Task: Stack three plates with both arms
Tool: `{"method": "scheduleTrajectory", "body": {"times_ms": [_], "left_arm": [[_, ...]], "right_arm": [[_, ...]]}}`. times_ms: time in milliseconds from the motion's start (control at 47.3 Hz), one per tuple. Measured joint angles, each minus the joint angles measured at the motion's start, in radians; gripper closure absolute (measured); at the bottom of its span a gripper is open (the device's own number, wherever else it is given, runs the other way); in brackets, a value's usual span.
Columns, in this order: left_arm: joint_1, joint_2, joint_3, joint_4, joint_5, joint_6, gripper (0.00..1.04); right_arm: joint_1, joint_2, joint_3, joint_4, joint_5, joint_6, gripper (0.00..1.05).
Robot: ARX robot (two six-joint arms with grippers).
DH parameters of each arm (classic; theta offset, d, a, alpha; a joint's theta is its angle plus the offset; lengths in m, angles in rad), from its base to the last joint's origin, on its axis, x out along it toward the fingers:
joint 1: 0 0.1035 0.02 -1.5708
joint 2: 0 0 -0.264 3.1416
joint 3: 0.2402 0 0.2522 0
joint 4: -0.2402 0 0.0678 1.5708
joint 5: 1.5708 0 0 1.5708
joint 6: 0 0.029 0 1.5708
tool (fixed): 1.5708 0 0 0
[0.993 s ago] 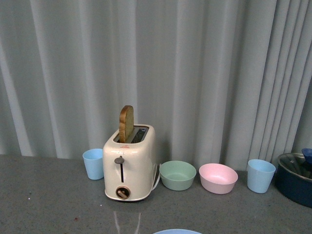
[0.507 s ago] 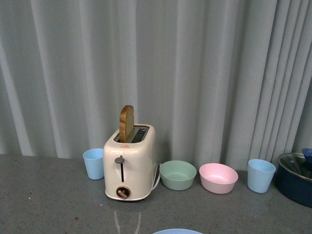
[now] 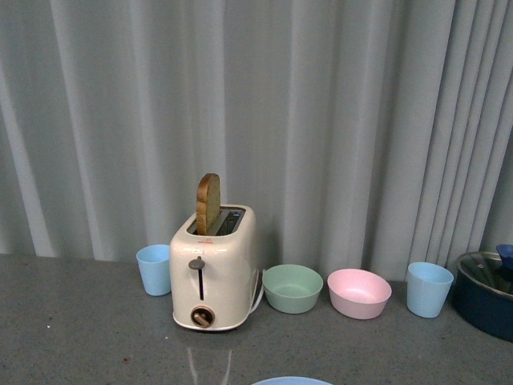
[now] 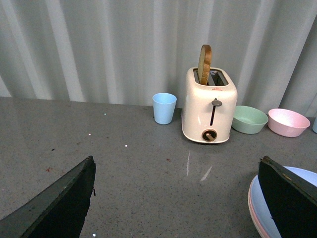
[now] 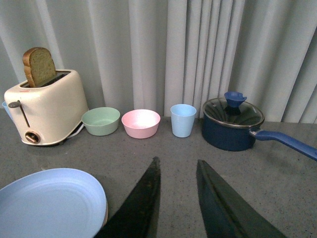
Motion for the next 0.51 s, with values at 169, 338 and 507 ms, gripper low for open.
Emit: {"method": "scheduleTrajectory", "body": {"times_ms": [169, 338, 507], "left_arm": [[0.000, 0.000, 0.000, 0.000, 0.000, 0.000, 0.07], [0.000, 0.000, 0.000, 0.000, 0.000, 0.000, 0.07], [0.000, 0.000, 0.000, 0.000, 0.000, 0.000, 0.07]], "right_arm": [[0.000, 0.000, 0.000, 0.000, 0.000, 0.000, 0.53], [0.000, 0.000, 0.000, 0.000, 0.000, 0.000, 0.19], [0.000, 0.000, 0.000, 0.000, 0.000, 0.000, 0.07]]}}
